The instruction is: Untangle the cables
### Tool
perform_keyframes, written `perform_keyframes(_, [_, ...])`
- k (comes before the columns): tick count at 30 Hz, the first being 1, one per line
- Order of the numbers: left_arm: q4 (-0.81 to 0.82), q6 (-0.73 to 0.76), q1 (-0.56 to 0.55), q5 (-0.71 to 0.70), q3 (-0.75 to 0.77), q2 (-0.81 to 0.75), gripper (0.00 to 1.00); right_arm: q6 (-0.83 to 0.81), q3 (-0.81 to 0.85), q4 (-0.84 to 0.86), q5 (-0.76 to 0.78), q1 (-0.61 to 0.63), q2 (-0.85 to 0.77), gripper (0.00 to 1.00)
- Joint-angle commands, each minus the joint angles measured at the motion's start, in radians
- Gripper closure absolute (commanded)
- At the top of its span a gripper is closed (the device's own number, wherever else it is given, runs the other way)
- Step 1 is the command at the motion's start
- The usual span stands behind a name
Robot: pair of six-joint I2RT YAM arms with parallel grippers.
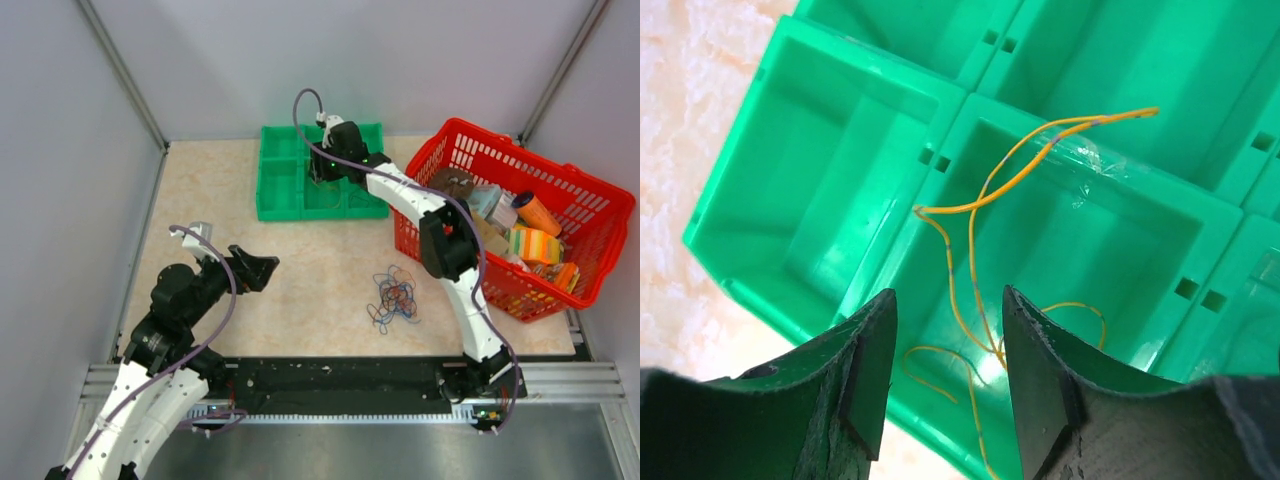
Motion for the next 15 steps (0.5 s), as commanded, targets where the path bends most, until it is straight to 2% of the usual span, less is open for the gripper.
perform_keyframes(1, [0.049, 0.013, -0.002, 0.007, -0.001, 0.01, 0.02, -0.016, 0.06, 0.014, -0.013, -0.009, 0.053, 0.55])
perform_keyframes(4, [0.044, 0.013, -0.002, 0.004, 0.001, 0.01, 0.02, -0.017, 0.068, 0.015, -0.017, -0.014, 0.07, 0.6])
perform_keyframes(6, [0.047, 0.013, -0.002, 0.002, -0.001, 0.011, 0.02, -0.017, 0.071, 0.014, -0.023, -0.014, 0.074, 0.7])
perform_keyframes(8, [0.05, 0.013, -0.002, 0.005, -0.001, 0.014, 0.02, -0.011, 0.058, 0.014, -0.03, -0.012, 0.062, 0.87])
perform_keyframes(10, [0.049, 0.013, 0.0, 0.005, -0.001, 0.016, 0.02, 0.004, 0.019, 0.018, -0.033, -0.012, 0.035, 0.97])
perform_keyframes(11, [0.05, 0.011, -0.002, 0.005, -0.004, 0.014, 0.02, 0.013, -0.007, 0.02, -0.036, -0.012, 0.018, 0.99])
perform_keyframes(15, [0.059, 0.007, -0.002, 0.011, -0.011, 0.013, 0.03, 0.055, -0.147, 0.067, -0.083, -0.012, -0.057, 1.0])
